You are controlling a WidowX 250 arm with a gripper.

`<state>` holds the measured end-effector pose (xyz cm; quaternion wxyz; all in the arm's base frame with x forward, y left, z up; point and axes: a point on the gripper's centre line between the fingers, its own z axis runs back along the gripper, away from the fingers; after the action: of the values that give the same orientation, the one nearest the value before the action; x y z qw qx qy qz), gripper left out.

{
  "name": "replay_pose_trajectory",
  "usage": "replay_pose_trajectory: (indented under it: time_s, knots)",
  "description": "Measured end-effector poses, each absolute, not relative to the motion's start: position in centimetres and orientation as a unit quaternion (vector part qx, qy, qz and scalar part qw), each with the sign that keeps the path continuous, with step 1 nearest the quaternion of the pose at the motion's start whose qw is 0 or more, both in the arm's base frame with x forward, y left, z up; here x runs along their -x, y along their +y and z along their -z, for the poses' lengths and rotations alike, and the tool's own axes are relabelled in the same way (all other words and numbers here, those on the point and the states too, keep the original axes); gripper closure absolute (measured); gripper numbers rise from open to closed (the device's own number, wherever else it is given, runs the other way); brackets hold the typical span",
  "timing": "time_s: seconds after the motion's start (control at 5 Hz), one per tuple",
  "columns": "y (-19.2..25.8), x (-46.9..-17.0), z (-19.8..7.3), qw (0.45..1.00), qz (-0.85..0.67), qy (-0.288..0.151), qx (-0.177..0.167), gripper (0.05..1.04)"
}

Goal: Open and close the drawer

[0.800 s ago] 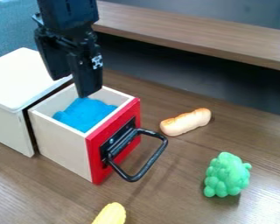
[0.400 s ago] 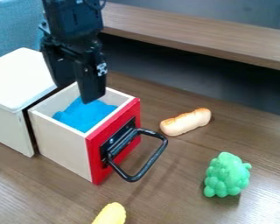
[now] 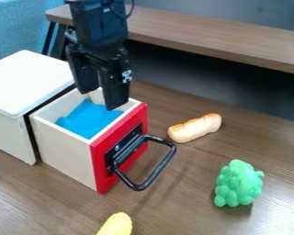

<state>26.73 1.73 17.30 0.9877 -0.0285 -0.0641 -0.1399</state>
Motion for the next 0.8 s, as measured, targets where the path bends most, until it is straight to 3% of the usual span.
replay_pose_trajectory:
  time_s: [0.8]
  knots:
    - [-2.3, -30.0, -11.8, 0.982, 0.18, -0.04, 0.044, 0.084]
